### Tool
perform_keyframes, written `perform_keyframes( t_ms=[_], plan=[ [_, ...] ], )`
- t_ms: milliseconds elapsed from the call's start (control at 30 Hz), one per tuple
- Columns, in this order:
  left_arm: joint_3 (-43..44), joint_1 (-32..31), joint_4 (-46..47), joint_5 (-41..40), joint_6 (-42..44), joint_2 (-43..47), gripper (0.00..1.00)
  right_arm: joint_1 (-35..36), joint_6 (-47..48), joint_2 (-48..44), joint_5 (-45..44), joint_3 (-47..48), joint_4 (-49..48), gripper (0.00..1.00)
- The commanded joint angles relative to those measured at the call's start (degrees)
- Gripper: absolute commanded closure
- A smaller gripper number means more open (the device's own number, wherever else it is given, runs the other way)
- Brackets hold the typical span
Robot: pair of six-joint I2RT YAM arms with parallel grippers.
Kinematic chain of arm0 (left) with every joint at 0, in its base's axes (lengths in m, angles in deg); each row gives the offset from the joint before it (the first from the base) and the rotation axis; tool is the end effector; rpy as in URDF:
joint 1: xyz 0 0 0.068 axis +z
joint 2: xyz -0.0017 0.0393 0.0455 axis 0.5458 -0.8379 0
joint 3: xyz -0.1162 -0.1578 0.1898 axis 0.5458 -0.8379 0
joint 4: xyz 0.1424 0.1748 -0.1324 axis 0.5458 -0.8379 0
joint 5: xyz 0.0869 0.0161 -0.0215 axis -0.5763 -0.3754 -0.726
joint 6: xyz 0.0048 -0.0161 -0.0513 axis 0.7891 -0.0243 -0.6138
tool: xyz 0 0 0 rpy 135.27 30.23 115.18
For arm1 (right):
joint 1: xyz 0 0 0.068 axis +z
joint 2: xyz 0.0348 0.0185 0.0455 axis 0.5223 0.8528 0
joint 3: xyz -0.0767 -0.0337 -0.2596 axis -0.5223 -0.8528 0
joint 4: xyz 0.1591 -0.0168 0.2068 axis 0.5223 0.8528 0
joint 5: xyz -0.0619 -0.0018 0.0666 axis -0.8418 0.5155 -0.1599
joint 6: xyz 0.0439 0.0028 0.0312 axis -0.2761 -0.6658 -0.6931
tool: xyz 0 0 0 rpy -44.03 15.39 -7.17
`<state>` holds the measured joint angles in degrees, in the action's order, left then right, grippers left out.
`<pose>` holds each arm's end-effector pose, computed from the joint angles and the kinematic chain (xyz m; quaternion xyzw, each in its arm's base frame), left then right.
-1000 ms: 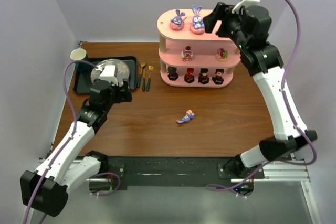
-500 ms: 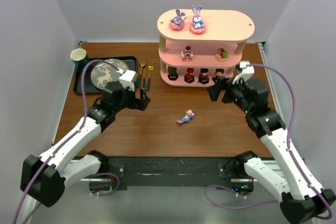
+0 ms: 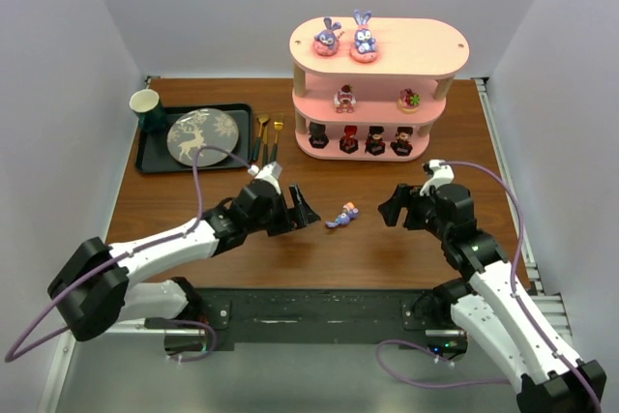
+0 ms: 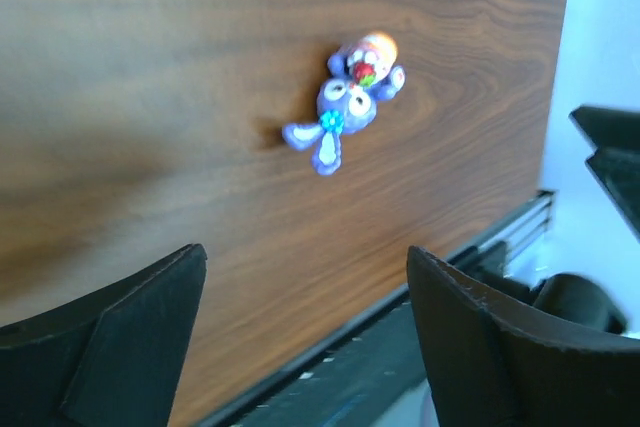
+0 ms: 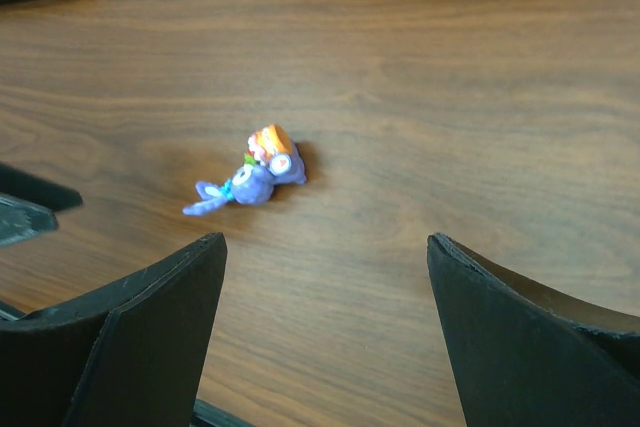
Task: Place and organize the plastic toys onto the shelf
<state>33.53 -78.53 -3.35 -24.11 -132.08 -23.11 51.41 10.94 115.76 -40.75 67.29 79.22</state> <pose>0.1735 -0.1789 0.2037 -0.0914 0.8876 -0.3683 0.2609 0.1437 0.0551 0.2461 0.0060 0.8589 0.2213 0.4619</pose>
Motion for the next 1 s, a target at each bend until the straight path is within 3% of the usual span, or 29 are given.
perform_keyframes(
  t_ms=[0, 333, 600, 967],
  plan=[
    [-1.98, -2.71, 11.48, -4.35, -19.56, -4.23, 0.16, 0.12, -2.53, -1.99, -0.25, -1.94, -3.92, 0.15],
    [3.73, -6.75, 19.4, -3.4, -32.21, -19.7, 0.34, 0.12, -2.53, -2.79, 0.27, -4.67, -4.71, 0.14],
    [6.19, -7.46, 22.39, -4.1, -35.39, -26.48, 0.44, 0.12, -2.0, -2.61, 0.8, -5.55, -5.06, 0.14],
    [6.1, -7.37, 21.34, -5.95, -35.39, -28.41, 0.76, 0.12, -1.21, -2.61, 2.12, -6.08, -4.8, 0.14]
  ],
)
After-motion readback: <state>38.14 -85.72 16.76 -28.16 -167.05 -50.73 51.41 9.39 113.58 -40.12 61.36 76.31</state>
